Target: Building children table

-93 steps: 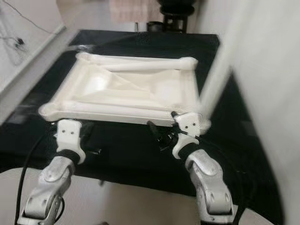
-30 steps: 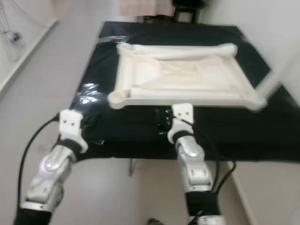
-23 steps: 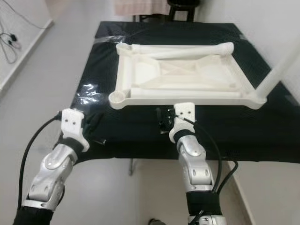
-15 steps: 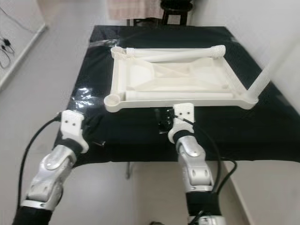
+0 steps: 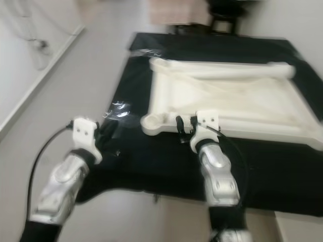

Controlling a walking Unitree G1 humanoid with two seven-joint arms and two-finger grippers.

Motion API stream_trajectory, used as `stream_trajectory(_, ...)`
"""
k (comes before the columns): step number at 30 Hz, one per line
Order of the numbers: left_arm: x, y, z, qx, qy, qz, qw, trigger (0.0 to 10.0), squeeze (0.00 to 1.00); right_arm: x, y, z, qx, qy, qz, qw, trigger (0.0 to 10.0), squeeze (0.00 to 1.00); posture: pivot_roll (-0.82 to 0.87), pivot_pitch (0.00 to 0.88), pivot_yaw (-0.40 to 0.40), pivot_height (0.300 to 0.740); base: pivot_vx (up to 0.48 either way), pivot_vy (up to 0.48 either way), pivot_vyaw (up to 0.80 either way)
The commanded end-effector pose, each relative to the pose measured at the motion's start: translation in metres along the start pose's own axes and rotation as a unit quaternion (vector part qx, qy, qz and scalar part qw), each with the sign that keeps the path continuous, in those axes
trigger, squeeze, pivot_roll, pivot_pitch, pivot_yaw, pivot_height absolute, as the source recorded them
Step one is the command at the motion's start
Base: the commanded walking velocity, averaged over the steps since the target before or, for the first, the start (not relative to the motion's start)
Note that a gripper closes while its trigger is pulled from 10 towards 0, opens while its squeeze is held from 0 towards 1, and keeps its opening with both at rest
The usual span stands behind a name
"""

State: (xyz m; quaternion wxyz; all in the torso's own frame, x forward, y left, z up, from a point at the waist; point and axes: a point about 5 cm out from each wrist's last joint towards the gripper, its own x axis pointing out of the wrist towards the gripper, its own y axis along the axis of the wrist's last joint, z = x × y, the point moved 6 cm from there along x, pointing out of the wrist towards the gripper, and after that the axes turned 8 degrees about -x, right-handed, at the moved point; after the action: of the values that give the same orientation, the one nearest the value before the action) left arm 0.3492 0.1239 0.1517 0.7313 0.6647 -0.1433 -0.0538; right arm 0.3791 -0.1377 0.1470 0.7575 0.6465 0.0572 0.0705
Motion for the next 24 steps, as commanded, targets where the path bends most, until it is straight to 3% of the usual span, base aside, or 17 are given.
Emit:
stream_trajectory(1, 0.004, 0.003, 0.014, 0.0, -0.022, 0.005, 1.0, 10.0, 0.0, -0.005, -0.008, 0.017, 0.002, -0.021, -0.011, 1.0, 10.0, 0.0, 0.03, 0.106, -0.001, 0.74, 0.352, 0.0, -0.8)
stream_trajectory(7, 0.005, 0.005, 0.016, 0.014, -0.025, 0.008, 1.0, 10.0, 0.0, -0.006, -0.008, 0.019, 0.008, -0.024, -0.009, 1.0, 10.0, 0.0, 0.03, 0.107, -0.001, 0.74, 0.319, 0.0, -0.8)
stream_trajectory(11, 0.005, 0.011, 0.024, 0.025, -0.051, 0.018, 0.998, 10.0, 0.0, -0.006, -0.007, 0.02, 0.012, -0.027, -0.004, 1.0, 10.0, 0.0, 0.03, 0.107, -0.001, 0.74, 0.0, 0.0, 0.0)
stream_trajectory(12, 0.005, 0.017, 0.036, 0.021, -0.087, 0.024, 0.996, 10.0, 0.0, -0.006, -0.007, 0.02, 0.008, -0.027, -0.005, 1.0, 10.0, 0.0, 0.03, 0.107, -0.002, 0.74, 0.0, 0.0, 0.0)
stream_trajectory(13, 0.004, 0.03, 0.057, 0.023, -0.156, 0.034, 0.987, 10.0, 0.0, -0.006, -0.007, 0.02, 0.016, -0.026, -0.003, 1.0, 10.0, 0.0, 0.03, 0.107, -0.003, 0.74, 0.0, 0.0, -0.8)
stream_trajectory(19, 0.003, 0.044, 0.07, 0.046, -0.209, 0.045, 0.976, 10.0, 0.0, -0.007, -0.006, 0.021, 0.024, -0.027, -0.001, 0.999, 10.0, 0.0, 0.03, 0.106, -0.001, 0.74, 0.0, 0.0, -0.8)
stream_trajectory(24, 0.002, 0.057, 0.08, 0.116, -0.262, 0.052, 0.957, 10.0, 0.0, -0.006, -0.005, 0.023, 0.032, -0.032, 0.002, 0.999, 10.0, 0.0, 0.03, 0.104, 0.002, 0.74, 0.0, 0.0, -0.8)
